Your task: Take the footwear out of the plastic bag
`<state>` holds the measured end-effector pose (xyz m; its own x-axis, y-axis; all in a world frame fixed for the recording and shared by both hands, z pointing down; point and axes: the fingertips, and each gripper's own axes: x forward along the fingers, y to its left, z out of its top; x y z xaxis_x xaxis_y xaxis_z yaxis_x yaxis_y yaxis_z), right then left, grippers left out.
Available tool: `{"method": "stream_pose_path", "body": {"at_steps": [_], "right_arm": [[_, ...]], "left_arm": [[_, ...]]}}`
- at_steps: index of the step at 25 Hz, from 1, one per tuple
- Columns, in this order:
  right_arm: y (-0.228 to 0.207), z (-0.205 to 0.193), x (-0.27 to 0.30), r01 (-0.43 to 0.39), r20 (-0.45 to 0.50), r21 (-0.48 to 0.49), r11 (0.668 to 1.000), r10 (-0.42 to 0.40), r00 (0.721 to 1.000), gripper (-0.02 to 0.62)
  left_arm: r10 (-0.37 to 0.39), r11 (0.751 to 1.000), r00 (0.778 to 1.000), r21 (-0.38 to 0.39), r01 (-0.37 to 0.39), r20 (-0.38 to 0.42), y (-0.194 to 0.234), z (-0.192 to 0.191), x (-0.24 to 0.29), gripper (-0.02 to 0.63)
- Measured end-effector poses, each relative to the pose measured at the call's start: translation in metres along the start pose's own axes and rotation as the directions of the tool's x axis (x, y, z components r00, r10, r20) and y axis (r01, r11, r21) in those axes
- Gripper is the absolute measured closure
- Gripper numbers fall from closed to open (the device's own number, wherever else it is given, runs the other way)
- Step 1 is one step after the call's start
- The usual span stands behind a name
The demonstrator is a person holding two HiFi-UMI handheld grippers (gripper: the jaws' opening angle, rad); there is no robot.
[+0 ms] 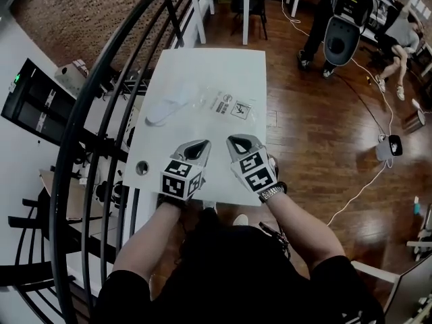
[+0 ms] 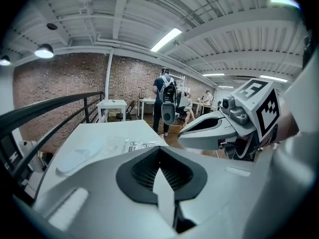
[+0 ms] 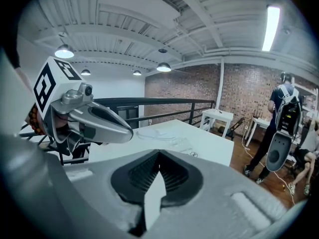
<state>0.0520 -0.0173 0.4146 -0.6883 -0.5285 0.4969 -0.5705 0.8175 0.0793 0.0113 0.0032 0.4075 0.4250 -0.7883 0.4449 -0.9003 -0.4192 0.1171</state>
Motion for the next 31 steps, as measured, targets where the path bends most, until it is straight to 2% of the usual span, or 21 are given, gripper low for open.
{"method": "stream_pose_path", "body": {"at_steps": [7,14,31], "right_arm": [[0.017,-0.004,-0.005,-0.006,0.032,-0.003,1.000,0.007,0.999,0.603],[0.023,-0.001,-0.010,-0.011,0.045,-0.024,1.000,0.012,0.999,0.603],[0.023,0.000,-0.010,-0.017,0.046,-0.033,0.999,0.018,0.999,0.603]], "left_arm": [[0.008,1.000,1.000,0.030,-0.008,0.007,-0.014,-0.006,-0.006,0.591],[0.025,0.998,0.999,0.053,-0.026,0.033,-0.020,0.003,-0.010,0.591],[0.036,0.998,0.999,0.046,-0.036,0.012,-0.018,-0.005,-0.005,0.591]]}}
